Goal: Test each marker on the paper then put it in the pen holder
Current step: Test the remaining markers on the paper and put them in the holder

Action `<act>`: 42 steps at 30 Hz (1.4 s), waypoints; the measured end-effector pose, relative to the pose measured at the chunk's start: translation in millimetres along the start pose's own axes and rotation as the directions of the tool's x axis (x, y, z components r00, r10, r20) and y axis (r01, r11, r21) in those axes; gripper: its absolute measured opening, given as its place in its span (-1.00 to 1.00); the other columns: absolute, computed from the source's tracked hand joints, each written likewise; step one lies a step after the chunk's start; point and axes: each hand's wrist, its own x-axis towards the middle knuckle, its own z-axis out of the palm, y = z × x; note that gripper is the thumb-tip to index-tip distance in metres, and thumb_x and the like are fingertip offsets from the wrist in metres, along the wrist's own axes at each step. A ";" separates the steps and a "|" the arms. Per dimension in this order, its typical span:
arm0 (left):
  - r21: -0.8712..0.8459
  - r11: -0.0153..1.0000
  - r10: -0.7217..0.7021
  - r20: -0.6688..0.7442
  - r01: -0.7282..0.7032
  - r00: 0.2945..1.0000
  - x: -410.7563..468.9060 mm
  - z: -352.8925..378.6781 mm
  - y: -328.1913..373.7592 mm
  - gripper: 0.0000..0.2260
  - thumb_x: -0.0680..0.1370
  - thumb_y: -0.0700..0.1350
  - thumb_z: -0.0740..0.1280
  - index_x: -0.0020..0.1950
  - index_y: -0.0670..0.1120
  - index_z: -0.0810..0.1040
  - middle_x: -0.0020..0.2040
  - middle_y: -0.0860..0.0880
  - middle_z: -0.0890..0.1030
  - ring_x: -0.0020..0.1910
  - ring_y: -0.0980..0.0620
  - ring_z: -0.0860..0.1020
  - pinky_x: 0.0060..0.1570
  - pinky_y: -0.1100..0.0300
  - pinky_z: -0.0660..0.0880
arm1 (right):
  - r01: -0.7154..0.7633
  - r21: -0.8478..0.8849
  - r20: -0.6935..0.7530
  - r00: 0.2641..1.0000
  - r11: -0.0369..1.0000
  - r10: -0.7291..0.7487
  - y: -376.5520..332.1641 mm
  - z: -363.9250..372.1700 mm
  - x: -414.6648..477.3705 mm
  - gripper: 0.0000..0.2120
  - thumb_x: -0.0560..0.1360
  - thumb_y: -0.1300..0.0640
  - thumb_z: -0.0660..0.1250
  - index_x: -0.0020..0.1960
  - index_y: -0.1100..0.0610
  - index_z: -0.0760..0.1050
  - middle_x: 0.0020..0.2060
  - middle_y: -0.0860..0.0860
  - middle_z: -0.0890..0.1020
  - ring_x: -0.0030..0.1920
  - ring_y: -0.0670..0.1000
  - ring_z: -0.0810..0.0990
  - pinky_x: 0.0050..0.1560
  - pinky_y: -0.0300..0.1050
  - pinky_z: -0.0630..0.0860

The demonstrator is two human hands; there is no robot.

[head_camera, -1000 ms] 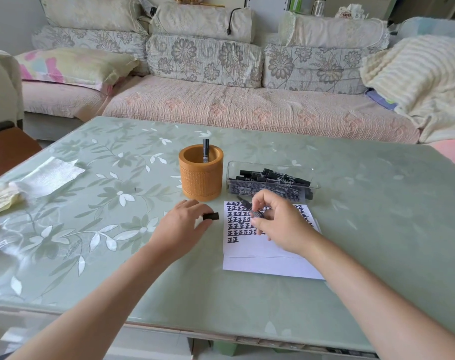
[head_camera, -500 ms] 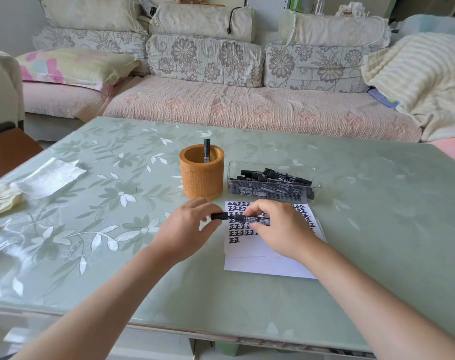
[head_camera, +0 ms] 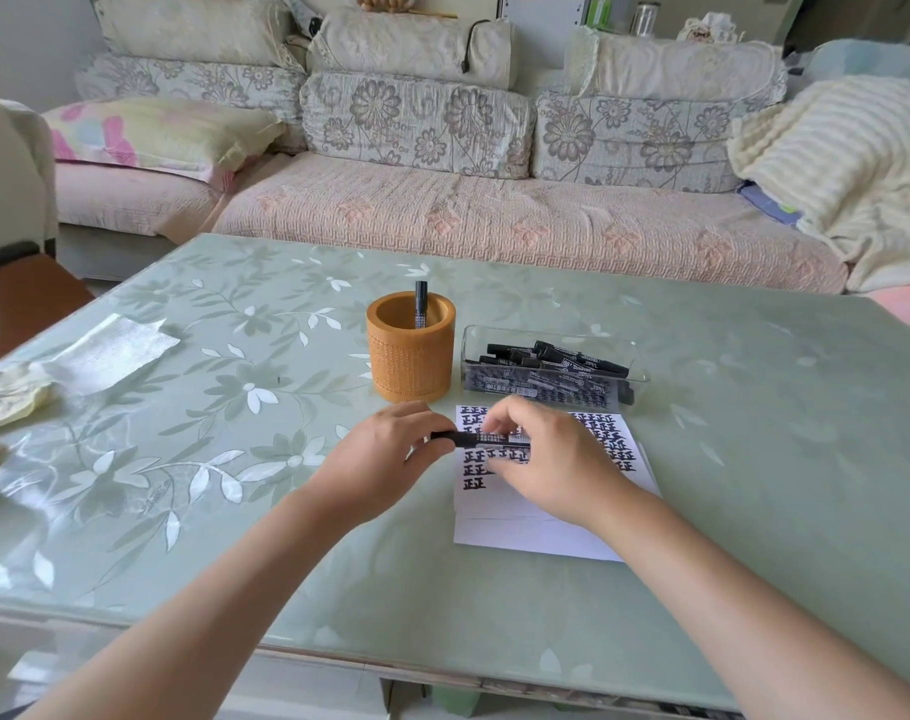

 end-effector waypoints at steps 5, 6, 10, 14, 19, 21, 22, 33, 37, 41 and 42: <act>-0.013 0.999 0.030 0.002 -0.030 1.000 2.2 -4.1 -0.8 -0.89 0.58 -0.06 0.32 0.00 -0.01 0.64 -0.20 0.10 0.50 -0.23 0.19 0.43 -0.29 0.36 0.31 | 0.049 0.023 -0.095 0.994 0.999 -0.046 -1.9 5.9 3.3 -0.81 0.41 0.12 0.51 -0.02 -0.03 0.58 -0.10 -0.20 0.57 -0.06 -0.15 0.53 -0.02 -0.16 0.46; -0.008 0.999 0.032 0.001 -0.032 0.999 2.5 -5.4 -1.5 -0.87 0.58 -0.04 0.30 -0.02 -0.01 0.64 -0.20 0.08 0.50 -0.23 0.15 0.43 -0.30 0.30 0.33 | 0.067 0.021 -0.104 0.993 0.998 -0.065 -2.9 7.0 3.6 -0.82 0.41 0.11 0.52 -0.02 -0.02 0.59 -0.10 -0.20 0.54 -0.07 -0.14 0.53 -0.05 -0.16 0.46; -0.006 1.000 0.029 -0.014 -0.029 0.999 2.5 -11.2 -3.6 -0.80 0.55 0.02 0.27 -0.06 -0.02 0.65 -0.23 0.07 0.50 -0.23 0.09 0.45 -0.29 0.15 0.40 | 0.100 0.003 -0.140 0.985 0.995 -0.099 -10.3 7.0 6.9 -0.86 0.43 0.07 0.50 -0.02 -0.01 0.63 -0.12 -0.25 0.52 -0.10 -0.13 0.56 -0.11 -0.11 0.48; -0.021 0.999 0.039 -0.036 -0.040 0.999 1.8 -13.1 -5.4 -0.84 0.55 -0.01 0.30 -0.06 -0.01 0.66 -0.24 0.11 0.47 -0.23 0.13 0.43 -0.29 0.18 0.39 | 0.098 0.000 -0.108 0.989 0.995 -0.098 -15.7 7.0 9.9 -0.90 0.48 0.01 0.43 -0.02 -0.03 0.64 -0.13 -0.23 0.56 -0.10 -0.10 0.56 -0.13 -0.09 0.47; -0.041 0.999 0.031 -0.048 -0.033 0.998 4.9 -17.8 -8.9 -0.82 0.55 0.03 0.29 -0.05 0.00 0.66 -0.22 0.07 0.52 -0.23 0.13 0.44 -0.28 0.20 0.38 | 0.081 -0.055 -0.056 0.995 0.995 -0.084 -17.4 6.6 16.3 -0.84 0.55 -0.01 0.34 0.09 -0.03 0.61 -0.05 -0.18 0.57 -0.01 -0.05 0.55 -0.03 -0.05 0.48; -0.048 0.999 0.009 -0.031 -0.011 0.999 7.6 -19.3 -11.2 -0.84 0.57 0.05 0.29 0.01 0.07 0.66 -0.19 0.12 0.52 -0.21 0.14 0.46 -0.27 0.24 0.38 | 0.094 -0.096 -0.045 0.994 0.991 -0.098 -18.8 7.5 19.0 -0.78 0.58 0.02 0.31 0.20 -0.05 0.58 -0.04 -0.13 0.56 0.04 -0.04 0.50 0.03 -0.05 0.44; -0.048 0.999 -0.010 -0.020 0.009 1.000 8.6 -19.5 -13.2 -0.85 0.58 0.06 0.29 0.07 0.11 0.64 -0.17 0.16 0.52 -0.19 0.14 0.48 -0.25 0.27 0.40 | 0.105 -0.135 -0.042 0.993 0.985 -0.112 -19.7 9.3 20.0 -0.75 0.59 0.04 0.29 0.26 -0.05 0.55 -0.05 -0.11 0.56 0.04 -0.03 0.48 0.04 -0.08 0.41; 0.129 0.989 -0.092 0.149 0.073 0.984 17.8 10.9 -35.6 -0.66 0.60 0.12 0.21 0.36 0.08 0.44 0.21 0.05 0.48 0.21 0.02 0.41 0.19 0.08 0.41 | 0.004 0.083 -0.274 0.962 0.997 0.019 -37.9 -8.2 73.7 -0.85 0.59 0.17 0.27 0.14 0.04 0.53 -0.01 -0.04 0.56 -0.07 -0.16 0.52 -0.10 -0.27 0.40; 0.181 0.982 -0.091 0.163 0.061 0.982 21.0 16.0 -38.4 -0.65 0.63 0.07 0.14 0.42 0.14 0.37 0.24 0.03 0.44 0.23 0.00 0.38 0.23 0.03 0.37 | 0.059 0.155 -0.430 0.903 0.986 0.013 -61.6 -22.2 117.3 -0.89 0.58 0.12 0.30 0.10 0.03 0.48 -0.09 -0.07 0.61 -0.10 -0.10 0.59 -0.17 -0.39 0.45; 0.218 0.975 -0.079 0.144 0.047 0.986 22.2 21.0 -38.3 -0.65 0.63 0.07 0.08 0.40 0.13 0.39 0.23 0.04 0.44 0.20 -0.01 0.37 0.21 0.05 0.36 | 0.077 0.230 -0.459 0.888 0.970 0.039 -68.2 -12.1 148.8 -0.90 0.54 0.08 0.33 0.05 -0.05 0.49 -0.12 -0.06 0.68 -0.09 -0.07 0.66 -0.03 -0.03 0.61; 0.233 0.972 -0.071 0.145 0.035 0.987 21.8 22.8 -37.7 -0.63 0.62 0.09 0.02 0.37 0.12 0.40 0.23 0.05 0.45 0.18 -0.01 0.37 0.20 0.05 0.37 | 0.083 0.243 -0.466 0.884 0.967 0.041 -68.5 -8.3 152.9 -0.89 0.54 0.09 0.34 0.05 -0.05 0.51 -0.12 -0.06 0.68 -0.08 -0.07 0.67 -0.01 0.01 0.61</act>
